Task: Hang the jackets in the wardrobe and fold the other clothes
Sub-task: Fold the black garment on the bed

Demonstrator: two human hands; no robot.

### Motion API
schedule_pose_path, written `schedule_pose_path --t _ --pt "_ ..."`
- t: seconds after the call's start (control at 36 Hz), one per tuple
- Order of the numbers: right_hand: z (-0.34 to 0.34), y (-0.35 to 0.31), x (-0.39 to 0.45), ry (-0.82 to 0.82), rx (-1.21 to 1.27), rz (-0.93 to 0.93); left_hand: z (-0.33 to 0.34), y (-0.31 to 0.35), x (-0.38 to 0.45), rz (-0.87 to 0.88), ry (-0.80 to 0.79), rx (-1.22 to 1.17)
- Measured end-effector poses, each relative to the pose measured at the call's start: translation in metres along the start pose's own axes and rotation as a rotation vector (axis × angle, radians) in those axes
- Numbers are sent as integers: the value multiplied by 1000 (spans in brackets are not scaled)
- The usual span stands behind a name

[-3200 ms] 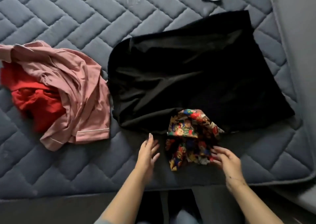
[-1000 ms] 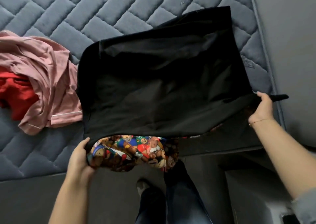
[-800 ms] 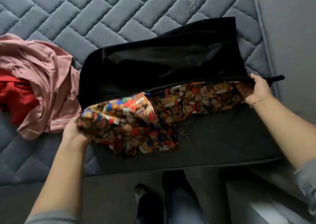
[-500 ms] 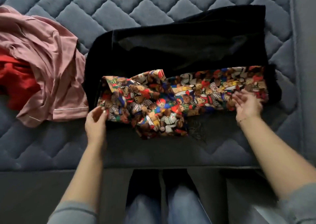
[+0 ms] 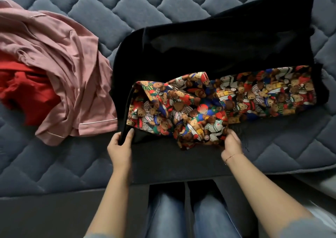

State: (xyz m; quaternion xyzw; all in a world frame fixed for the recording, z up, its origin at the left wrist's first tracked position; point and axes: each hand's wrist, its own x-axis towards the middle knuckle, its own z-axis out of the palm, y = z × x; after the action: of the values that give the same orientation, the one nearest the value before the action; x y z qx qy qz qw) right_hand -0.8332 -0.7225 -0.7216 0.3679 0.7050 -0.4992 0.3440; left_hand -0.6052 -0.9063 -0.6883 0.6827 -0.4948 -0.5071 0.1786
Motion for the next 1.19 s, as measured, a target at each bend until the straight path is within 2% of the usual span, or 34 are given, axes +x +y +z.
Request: schedule_pose_path --t 0.08,0.22,0.28,0.36,0.42,0.47,0.53,0.56,0.61,0.67,0.69,0.81,0.89,0.97,1.03,1.11,1.14,1.19 --pt "3 1 0 102 -55 -16 -15 -7 11 44 33 126" --pt "3 -1 -7 112 -146 -29 -14 -12 26 -168 -45 296" --pt "-1 -2 -13 96 -173 -39 -9 -7 27 -156 -36 402" --pt "-12 -8 -31 49 -183 -34 -4 7 18 -137 60 701" --pt "-20 -16 -47 1 -132 -5 -2 19 9 -56 99 761" --pt "-28 -27 -65 -61 -38 31 1 29 1 118 33 635" --pt "-37 -40 -78 -129 86 47 7 41 -8 213 -130 411" --pt "-42 -46 -82 -152 160 54 11 48 -13 168 -219 294" --pt "-48 -62 -91 -180 285 68 25 65 -23 -73 -381 59" --pt "-49 -83 -97 -229 344 48 41 78 -31 -364 -473 -190" --pt "-48 -95 -98 -261 373 23 49 82 -33 -450 -489 -302" --pt "-33 -148 -88 -419 433 -92 80 97 -41 -480 -480 -491" --pt "-16 -189 -72 -530 405 -133 107 110 -45 -572 -465 -612" --pt "-5 -213 -45 -566 290 -106 130 120 -46 -641 -428 -680" --pt "-5 -211 -31 -506 102 -85 139 124 -44 -652 -395 -702" --pt "-21 -190 -19 -326 -235 19 150 131 -39 -679 -362 -768" --pt "-29 -180 -16 -312 -317 85 153 132 -37 -690 -349 -783" --pt "-43 -158 -9 -414 -339 295 158 136 -38 -699 -305 -800"
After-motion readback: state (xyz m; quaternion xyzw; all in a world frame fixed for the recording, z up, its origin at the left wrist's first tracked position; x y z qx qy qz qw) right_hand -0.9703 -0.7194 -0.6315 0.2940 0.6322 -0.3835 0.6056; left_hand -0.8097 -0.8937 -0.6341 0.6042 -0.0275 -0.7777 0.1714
